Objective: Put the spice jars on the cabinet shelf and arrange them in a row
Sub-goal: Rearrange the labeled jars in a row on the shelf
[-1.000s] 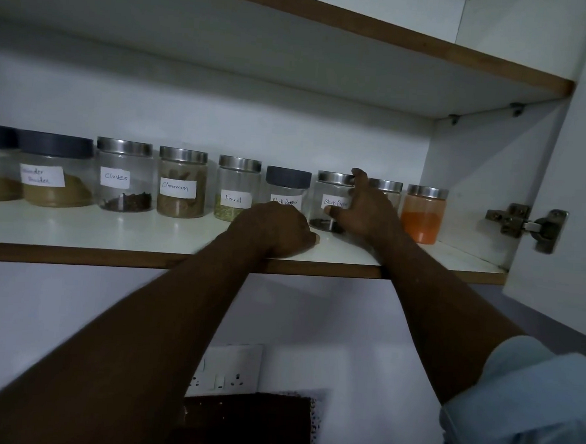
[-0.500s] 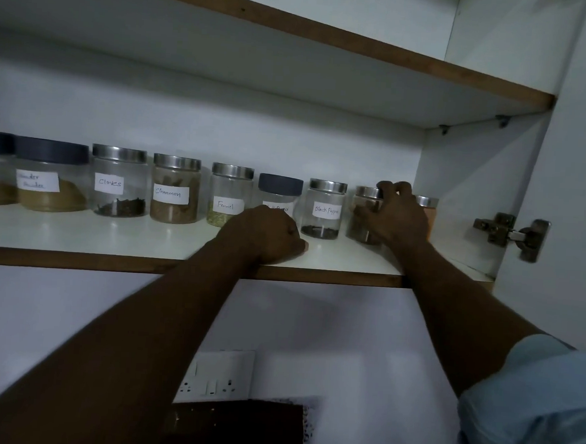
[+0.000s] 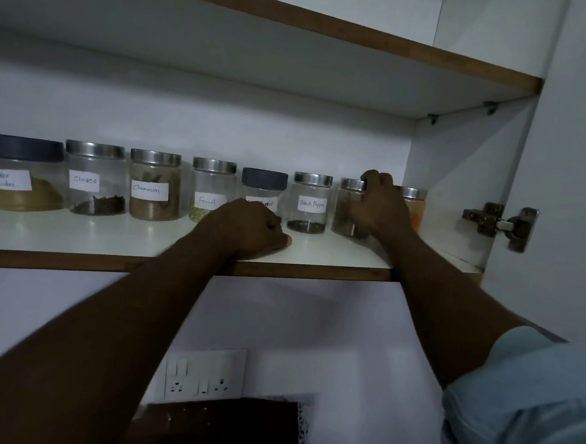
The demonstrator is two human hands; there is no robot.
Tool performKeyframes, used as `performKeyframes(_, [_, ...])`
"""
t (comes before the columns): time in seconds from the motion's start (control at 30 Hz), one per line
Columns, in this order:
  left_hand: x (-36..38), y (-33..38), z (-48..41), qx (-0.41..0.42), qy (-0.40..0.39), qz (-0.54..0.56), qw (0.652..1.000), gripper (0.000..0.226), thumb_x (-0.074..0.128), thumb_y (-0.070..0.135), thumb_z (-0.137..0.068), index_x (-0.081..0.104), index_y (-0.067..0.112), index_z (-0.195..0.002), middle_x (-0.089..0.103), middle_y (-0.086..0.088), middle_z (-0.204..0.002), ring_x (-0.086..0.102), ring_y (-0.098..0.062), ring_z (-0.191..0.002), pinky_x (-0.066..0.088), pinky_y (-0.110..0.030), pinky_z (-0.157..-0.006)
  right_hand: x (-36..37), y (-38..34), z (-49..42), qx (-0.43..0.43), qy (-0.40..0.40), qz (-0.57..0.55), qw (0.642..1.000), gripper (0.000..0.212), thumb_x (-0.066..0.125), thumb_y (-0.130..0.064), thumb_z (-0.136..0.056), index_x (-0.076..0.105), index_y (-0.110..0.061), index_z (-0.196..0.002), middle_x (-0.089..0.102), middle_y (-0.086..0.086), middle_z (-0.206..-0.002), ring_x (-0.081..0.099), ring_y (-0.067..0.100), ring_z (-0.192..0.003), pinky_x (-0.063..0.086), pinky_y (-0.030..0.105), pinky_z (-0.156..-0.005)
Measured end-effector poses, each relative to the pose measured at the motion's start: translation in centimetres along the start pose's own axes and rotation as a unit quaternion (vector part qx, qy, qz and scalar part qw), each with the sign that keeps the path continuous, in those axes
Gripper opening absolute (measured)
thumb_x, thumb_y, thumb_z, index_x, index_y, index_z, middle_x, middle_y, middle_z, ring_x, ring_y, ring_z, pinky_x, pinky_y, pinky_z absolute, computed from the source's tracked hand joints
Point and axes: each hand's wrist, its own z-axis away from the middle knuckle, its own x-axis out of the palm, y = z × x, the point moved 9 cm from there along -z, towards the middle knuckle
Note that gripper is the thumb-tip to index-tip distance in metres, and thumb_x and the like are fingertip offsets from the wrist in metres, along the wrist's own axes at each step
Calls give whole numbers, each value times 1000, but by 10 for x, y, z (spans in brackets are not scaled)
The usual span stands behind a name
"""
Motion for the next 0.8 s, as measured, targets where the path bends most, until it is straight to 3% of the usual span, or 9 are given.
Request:
performKeyframes(0.1, [-2,-1,-1,-1,15,-3,1000,40,57,64,-88,75,29,-95,67,12,-129,61,-15,-107,46,-31,-89,-1,-4,5,-19,25,48,998,69,58,-54,-81,45,-13,-135,53,13,-131,58,38,-111,51,42,-84])
performKeyframes(0.23, [0,-2,-2,0,15,-11,1000,40,56,65,-87,74,30,-93,65,14,-133,60,-16,-111,43,-30,-87,-7,-7,5,-27,52,107,993,84,66,-70,-80,44,-11,-136,53,13,-131,54,37,-115,49,43,-90])
performKeyframes(0.4, [1,-3,-2,-4,11,-7,1000,41,56,66,-86,73,30,-90,67,14,-129,60,-15,-112,47,-35,-96,-7,2,8,1,61,26,998,74,72,-51,-77,45,-13,-134,52,11,-131,50,37,-118,42,37,-79])
performKeyframes(0.53, [2,-2,-1,-5,5,-7,1000,39,56,65,-87,72,30,-88,66,14,-130,60,-15,-112,47,-35,-97,-10,3,10,-11,71,-12,997,66,70,-49,-77,50,-18,-133,49,9,-137,47,34,-124,41,36,-85])
performKeyframes(0.63, [-3,4,3,7,19,4,1000,32,57,58,-91,75,36,-105,66,14,-130,59,-15,-117,45,-33,-99,-11,1,12,-13,76,13,997,69,72,-56,-77,52,-20,-133,46,12,-139,43,36,-128,43,40,-91])
performKeyframes(0.8, [-6,21,8,54,16,45,997,27,60,44,-95,75,37,-116,71,14,-122,63,-10,-110,50,-36,-100,-11,4,14,5,64,-54,996,64,75,-42,-81,53,-21,-137,47,10,-141,49,33,-124,44,36,-91])
